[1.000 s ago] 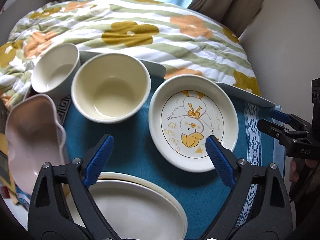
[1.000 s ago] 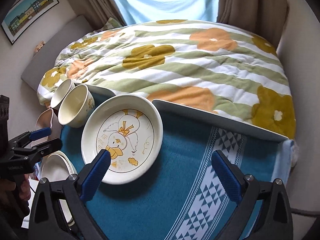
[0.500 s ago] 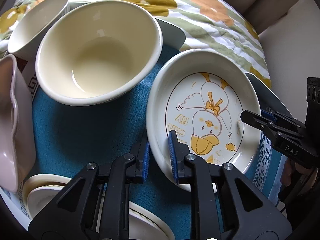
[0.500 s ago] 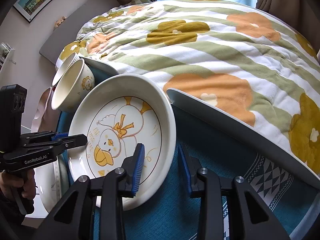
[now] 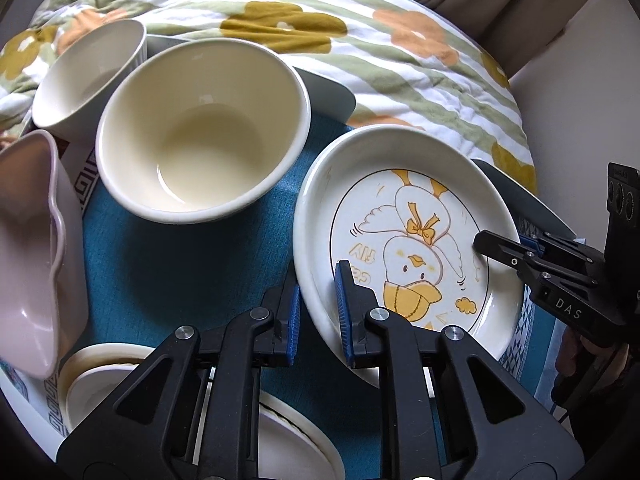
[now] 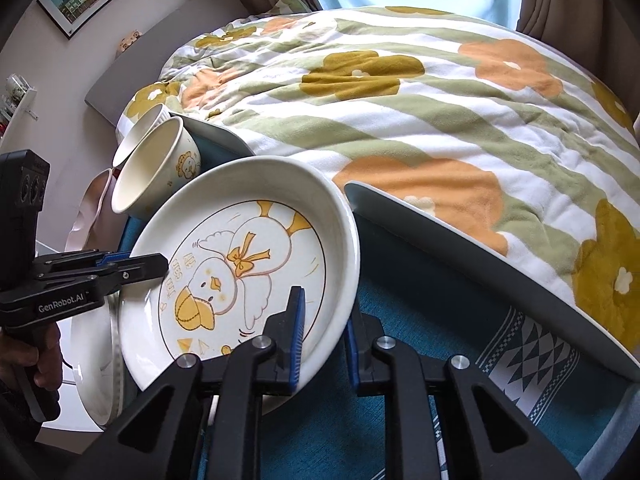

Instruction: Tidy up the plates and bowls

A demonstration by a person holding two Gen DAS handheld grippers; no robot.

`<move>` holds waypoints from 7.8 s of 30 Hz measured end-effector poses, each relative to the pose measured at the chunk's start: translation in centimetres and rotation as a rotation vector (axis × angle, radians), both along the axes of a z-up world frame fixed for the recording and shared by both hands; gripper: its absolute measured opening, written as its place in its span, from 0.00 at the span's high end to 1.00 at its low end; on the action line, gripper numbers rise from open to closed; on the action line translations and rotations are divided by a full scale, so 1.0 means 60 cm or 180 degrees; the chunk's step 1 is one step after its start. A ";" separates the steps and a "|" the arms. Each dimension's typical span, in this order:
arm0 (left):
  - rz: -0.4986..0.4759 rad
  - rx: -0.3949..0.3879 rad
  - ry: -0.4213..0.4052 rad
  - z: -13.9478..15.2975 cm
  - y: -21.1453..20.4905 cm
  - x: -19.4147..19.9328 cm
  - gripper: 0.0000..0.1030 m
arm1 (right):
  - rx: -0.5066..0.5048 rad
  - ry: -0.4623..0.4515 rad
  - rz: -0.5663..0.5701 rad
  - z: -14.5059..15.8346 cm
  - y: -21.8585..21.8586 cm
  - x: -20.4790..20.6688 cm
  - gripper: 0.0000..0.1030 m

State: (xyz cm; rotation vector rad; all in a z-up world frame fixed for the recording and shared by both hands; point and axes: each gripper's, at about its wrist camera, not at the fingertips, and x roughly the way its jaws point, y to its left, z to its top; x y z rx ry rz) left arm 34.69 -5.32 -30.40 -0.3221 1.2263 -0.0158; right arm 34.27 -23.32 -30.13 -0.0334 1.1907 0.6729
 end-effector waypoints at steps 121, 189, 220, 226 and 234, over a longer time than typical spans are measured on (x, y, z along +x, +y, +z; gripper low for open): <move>-0.1101 0.1432 -0.0447 0.084 0.146 -0.277 0.71 | -0.0421 -0.0437 -0.0824 0.080 0.224 -0.349 0.84; -0.0068 0.0518 -0.0563 0.181 0.284 -0.252 0.92 | 0.0314 -0.0443 -0.0218 0.148 0.345 -0.240 0.86; -0.1390 0.0085 -0.0391 0.055 -0.270 -0.277 0.92 | -0.0014 -0.0198 -0.1695 0.032 -0.183 -0.417 0.86; -0.1384 0.0158 -0.0331 0.029 -0.276 -0.271 0.92 | -0.0008 -0.0161 -0.1682 0.011 -0.184 -0.416 0.86; -0.1388 0.0221 -0.0269 0.015 -0.282 -0.268 0.92 | 0.0005 -0.0085 -0.1678 -0.004 -0.187 -0.415 0.86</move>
